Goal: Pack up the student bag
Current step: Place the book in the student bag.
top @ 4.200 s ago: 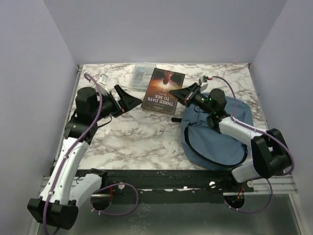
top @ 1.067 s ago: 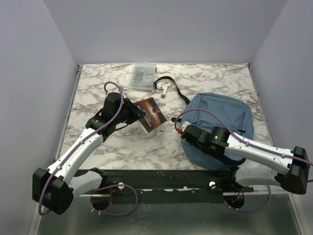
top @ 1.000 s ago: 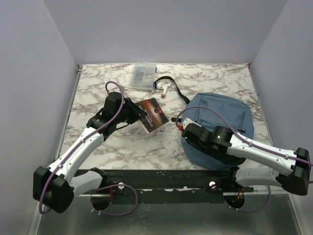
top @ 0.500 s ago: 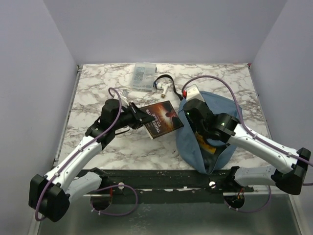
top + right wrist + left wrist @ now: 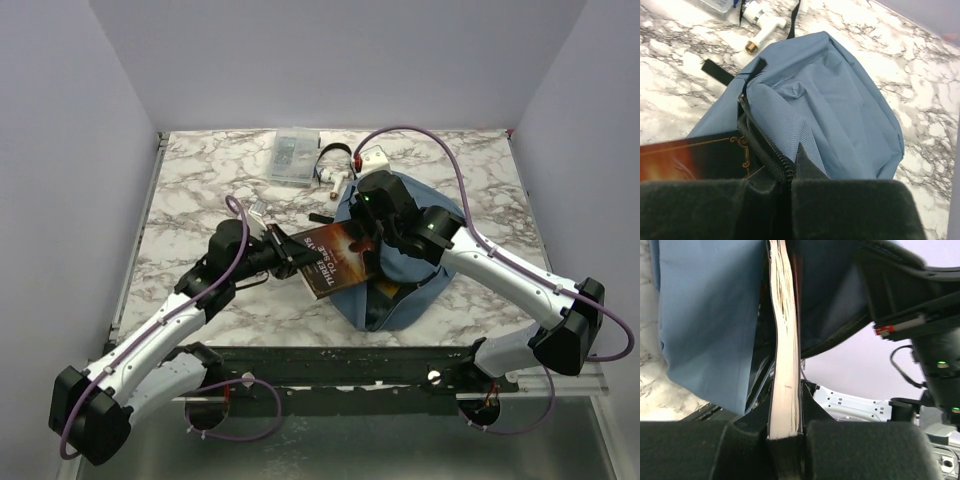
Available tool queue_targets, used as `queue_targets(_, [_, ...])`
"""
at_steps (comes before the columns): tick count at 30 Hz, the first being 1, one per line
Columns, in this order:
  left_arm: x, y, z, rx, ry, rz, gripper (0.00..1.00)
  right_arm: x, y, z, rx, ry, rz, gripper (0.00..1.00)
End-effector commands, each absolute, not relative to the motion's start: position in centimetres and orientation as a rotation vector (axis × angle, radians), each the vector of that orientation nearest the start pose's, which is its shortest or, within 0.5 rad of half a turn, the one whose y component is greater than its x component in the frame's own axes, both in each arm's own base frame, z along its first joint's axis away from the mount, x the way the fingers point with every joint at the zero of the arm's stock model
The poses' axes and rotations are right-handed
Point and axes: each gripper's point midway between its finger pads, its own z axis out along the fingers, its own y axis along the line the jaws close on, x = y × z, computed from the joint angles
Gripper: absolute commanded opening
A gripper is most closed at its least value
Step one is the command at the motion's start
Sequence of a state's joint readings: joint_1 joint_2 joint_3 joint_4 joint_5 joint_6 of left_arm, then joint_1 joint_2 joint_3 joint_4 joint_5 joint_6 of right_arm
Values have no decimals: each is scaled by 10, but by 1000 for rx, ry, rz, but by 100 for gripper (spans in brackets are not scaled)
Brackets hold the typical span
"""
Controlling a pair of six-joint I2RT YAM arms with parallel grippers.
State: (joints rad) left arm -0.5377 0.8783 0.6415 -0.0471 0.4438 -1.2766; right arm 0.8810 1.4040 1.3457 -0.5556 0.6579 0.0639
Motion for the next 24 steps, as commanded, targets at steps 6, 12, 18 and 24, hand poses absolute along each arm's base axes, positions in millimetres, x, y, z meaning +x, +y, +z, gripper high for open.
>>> queue_targets(6, [224,-274,251,-478,2006,-1572,0,321,255,309,-346,1891,151,1])
queue_targets(12, [230,-314,257,-483,1955,-1587,0,317,265,312,-312,1903,243,1])
queue_targets(18, [274,-332,226,-731,1844,-1364,0,307,287,320,-327,1922,403,1])
queue_targets(24, [319,-380,220,-801,1811,-1266,0,295,293,322,-334,1932,503,1])
